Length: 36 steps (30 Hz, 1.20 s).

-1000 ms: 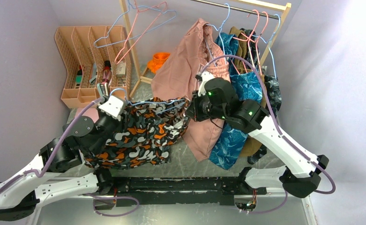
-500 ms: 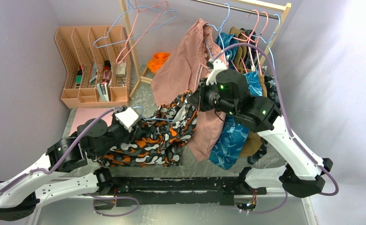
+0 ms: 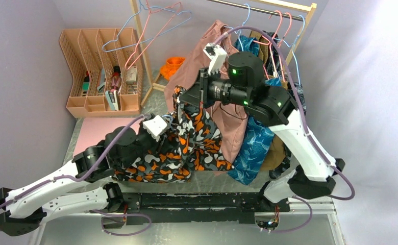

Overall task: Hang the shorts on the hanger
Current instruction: Hang the shorts on the hanger.

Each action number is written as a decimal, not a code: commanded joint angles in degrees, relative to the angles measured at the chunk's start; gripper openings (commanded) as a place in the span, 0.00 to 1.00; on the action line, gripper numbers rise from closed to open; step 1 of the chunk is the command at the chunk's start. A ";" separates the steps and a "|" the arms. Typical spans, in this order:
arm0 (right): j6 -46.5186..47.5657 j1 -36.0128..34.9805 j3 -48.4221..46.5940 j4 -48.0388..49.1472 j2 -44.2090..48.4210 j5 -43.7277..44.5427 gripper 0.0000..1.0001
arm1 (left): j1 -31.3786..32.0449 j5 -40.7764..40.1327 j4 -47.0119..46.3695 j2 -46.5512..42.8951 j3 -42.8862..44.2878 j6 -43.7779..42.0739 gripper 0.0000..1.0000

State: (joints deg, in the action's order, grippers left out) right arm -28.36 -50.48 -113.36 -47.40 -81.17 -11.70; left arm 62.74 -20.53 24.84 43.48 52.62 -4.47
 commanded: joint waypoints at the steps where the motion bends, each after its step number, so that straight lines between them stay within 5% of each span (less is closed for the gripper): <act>1: 3.18 0.03 -12.21 -6.21 -4.37 1.35 0.00 | 0.01 -2.32 -10.03 -2.44 2.86 3.44 0.07; 5: 6.46 0.03 -25.40 -12.64 -7.03 8.88 0.00 | 0.01 -7.94 -8.96 -4.97 5.72 7.73 0.07; 12: 8.94 -0.36 -10.31 -12.14 -2.11 18.71 0.00 | 0.01 -12.44 -7.26 -11.11 5.21 14.76 0.07; 19: 11.00 -0.89 -19.28 -11.77 -4.19 16.77 0.00 | 0.01 -11.91 -7.66 -7.53 10.38 15.13 0.07; 22: 9.77 -1.50 -16.15 -9.16 -4.46 11.31 0.00 | 0.01 -13.21 -7.24 -3.43 13.02 16.37 0.07; 29: 9.64 -14.30 -8.16 -6.13 -6.09 15.35 0.00 | 0.01 -17.90 -10.07 -1.05 11.73 18.20 0.07; 36: 9.53 -16.89 -2.75 -4.25 -6.95 17.08 0.00 | 0.01 -19.66 -15.89 -5.08 5.28 21.06 0.07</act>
State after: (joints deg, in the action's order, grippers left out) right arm -19.11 -66.57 -117.69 -54.22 -88.33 4.40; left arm 62.74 -37.91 17.21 41.45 61.06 13.87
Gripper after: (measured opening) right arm 0.018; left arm 0.417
